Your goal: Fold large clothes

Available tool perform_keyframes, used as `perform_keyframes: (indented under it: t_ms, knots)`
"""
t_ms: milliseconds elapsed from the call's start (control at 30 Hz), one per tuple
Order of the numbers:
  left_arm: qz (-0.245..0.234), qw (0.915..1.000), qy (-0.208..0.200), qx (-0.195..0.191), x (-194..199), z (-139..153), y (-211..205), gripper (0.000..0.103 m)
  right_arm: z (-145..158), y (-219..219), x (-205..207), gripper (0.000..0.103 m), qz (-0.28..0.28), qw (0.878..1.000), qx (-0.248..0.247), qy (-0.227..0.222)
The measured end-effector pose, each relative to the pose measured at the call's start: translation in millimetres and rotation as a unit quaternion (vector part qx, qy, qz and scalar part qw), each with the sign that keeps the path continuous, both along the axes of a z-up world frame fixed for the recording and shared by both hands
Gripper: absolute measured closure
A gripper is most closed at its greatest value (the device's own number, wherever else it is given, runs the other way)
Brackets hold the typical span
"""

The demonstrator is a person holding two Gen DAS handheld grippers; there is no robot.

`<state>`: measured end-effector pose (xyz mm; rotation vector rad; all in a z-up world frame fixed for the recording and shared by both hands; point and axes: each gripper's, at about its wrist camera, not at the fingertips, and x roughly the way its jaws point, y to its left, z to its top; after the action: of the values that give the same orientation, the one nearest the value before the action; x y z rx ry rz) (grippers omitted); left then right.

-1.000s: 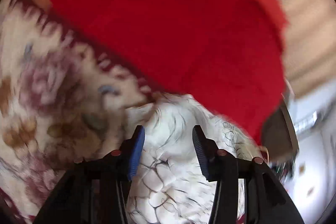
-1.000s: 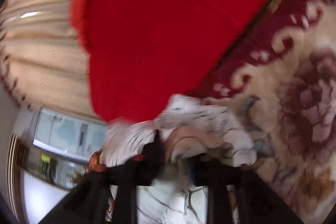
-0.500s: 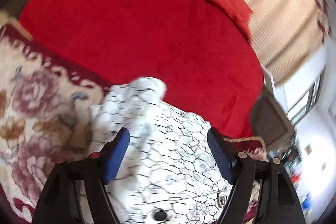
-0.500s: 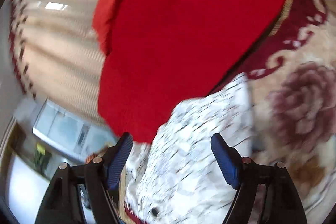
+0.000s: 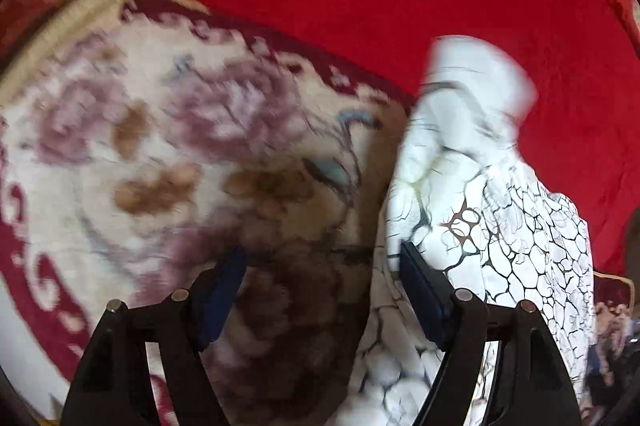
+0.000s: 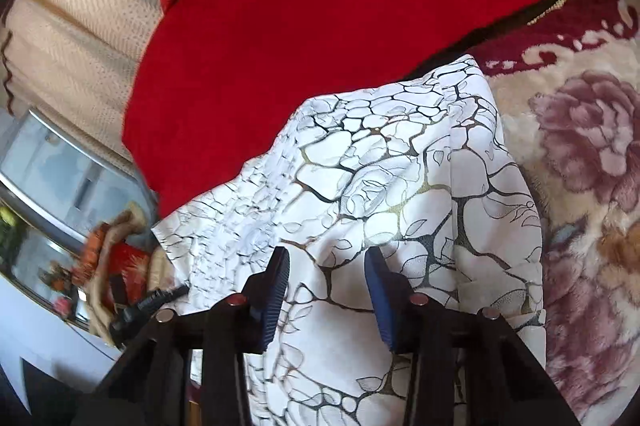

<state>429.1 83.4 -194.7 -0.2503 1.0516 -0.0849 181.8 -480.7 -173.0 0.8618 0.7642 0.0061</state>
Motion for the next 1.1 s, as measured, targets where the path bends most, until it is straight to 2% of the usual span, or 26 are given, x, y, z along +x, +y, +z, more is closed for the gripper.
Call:
perform_keyframes:
  t_ms: [33,133,233,300,367,400,433,500,600,733,800,900,1000,1100]
  knots:
    - [0.0,0.9999,-0.013,0.0,-7,9,-2,0.025,4,-3,-2,0.06,-0.002,1.0,0.0,-0.011]
    - [-0.024,0.998,-0.049,-0.031,-23,33,-15,0.025,21,-4,-11,0.059,-0.009,0.999,-0.011,-0.05]
    - [-0.069,0.9949,-0.069,-0.024,-41,46,-42,0.025,31,-4,-15,0.059,-0.002,0.998,-0.015,-0.061]
    - [-0.097,0.9928,-0.07,0.01,-50,43,-61,0.024,31,-4,-15,0.059,-0.002,0.999,-0.022,-0.047]
    - [-0.109,0.989,-0.046,0.089,-53,22,-82,0.024,21,-6,-13,0.06,0.004,1.0,-0.01,-0.011]
    - [-0.112,0.9849,-0.02,0.13,-50,5,-90,0.024,13,-6,-10,0.06,0.005,1.0,-0.006,0.011]
    - [-0.117,0.9817,-0.004,0.15,-50,-4,-94,0.024,3,-6,-4,0.061,0.01,0.999,-0.007,0.038]
    - [-0.116,0.9803,-0.007,0.16,-54,-10,-99,0.024,-4,-4,0,0.061,0.015,0.999,-0.006,0.047]
    - [-0.111,0.978,-0.038,0.173,-71,8,-103,0.024,7,-3,-6,0.061,0.015,0.999,-0.02,0.02]
    - [-0.108,0.9646,-0.124,0.206,-107,41,-120,0.024,23,-3,-14,0.06,0.001,0.999,-0.032,-0.022]
    - [-0.108,0.956,-0.166,0.217,-125,57,-128,0.024,22,-2,-13,0.06,-0.009,0.999,-0.043,-0.009]
    - [-0.107,0.9495,-0.202,0.215,-147,79,-135,0.024,-6,-4,1,0.059,-0.003,0.997,-0.037,0.07]
    - [-0.109,0.9435,-0.236,0.205,-171,101,-141,0.021,-1,-1,-2,0.059,-0.002,0.997,-0.046,0.057]
    - [-0.11,0.9372,-0.259,0.207,-191,119,-149,0.018,14,0,-15,0.059,-0.005,0.999,-0.047,0.018]
